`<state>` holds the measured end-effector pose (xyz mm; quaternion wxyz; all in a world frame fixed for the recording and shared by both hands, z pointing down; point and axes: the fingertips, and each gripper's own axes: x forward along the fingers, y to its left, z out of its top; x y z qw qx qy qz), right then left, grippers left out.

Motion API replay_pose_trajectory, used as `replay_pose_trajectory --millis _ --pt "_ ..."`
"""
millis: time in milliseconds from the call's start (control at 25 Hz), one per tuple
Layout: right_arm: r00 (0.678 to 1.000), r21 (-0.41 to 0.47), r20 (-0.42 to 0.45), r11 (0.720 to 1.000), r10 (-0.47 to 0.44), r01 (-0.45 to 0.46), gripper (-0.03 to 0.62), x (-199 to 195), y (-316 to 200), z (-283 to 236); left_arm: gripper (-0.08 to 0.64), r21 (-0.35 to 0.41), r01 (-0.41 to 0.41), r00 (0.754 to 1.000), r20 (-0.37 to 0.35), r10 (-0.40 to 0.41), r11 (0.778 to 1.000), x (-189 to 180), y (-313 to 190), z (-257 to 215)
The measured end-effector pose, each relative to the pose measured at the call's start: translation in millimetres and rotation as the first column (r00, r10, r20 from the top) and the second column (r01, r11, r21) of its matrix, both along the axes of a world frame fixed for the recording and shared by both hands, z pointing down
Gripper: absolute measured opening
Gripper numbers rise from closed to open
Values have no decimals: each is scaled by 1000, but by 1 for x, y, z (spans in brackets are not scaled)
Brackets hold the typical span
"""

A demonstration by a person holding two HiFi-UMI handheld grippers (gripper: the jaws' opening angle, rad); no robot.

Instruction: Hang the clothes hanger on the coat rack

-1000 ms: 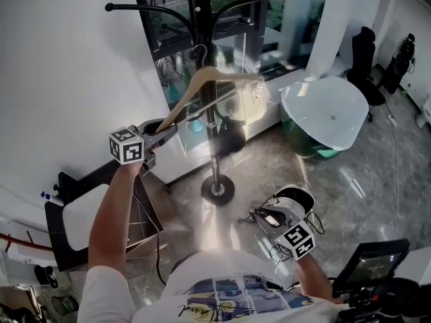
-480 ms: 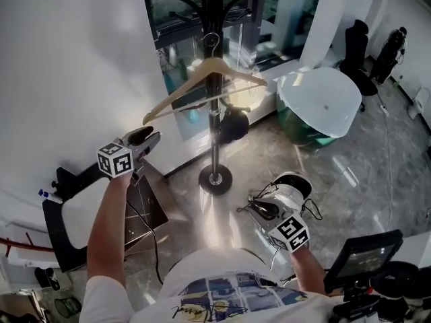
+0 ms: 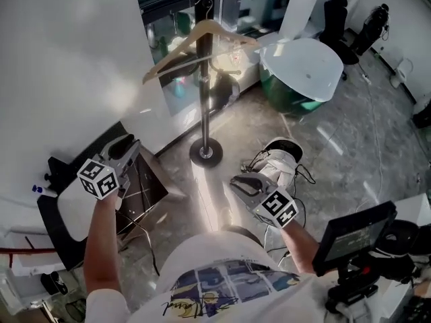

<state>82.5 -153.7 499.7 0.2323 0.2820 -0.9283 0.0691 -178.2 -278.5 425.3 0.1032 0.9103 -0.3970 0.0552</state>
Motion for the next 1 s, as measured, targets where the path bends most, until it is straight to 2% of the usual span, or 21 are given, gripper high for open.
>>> replay_pose_trajectory --millis 280,400,600,1000 --pt "999 43 32 999 -4 2 77 -39 37 -18 94 4 -116 993 -16 116 993 35 96 -4" --pt "999 63 43 998 -17 14 77 -52 53 -28 84 4 -166 986 -29 166 986 50 131 -8" --pt "998 78 59 997 14 -18 72 -62 80 -44 65 32 -242 968 -54 244 970 71 180 -18" --pt "999 115 38 993 -21 16 61 -87 110 -68 20 4 -289 950 -120 287 957 95 241 -25"
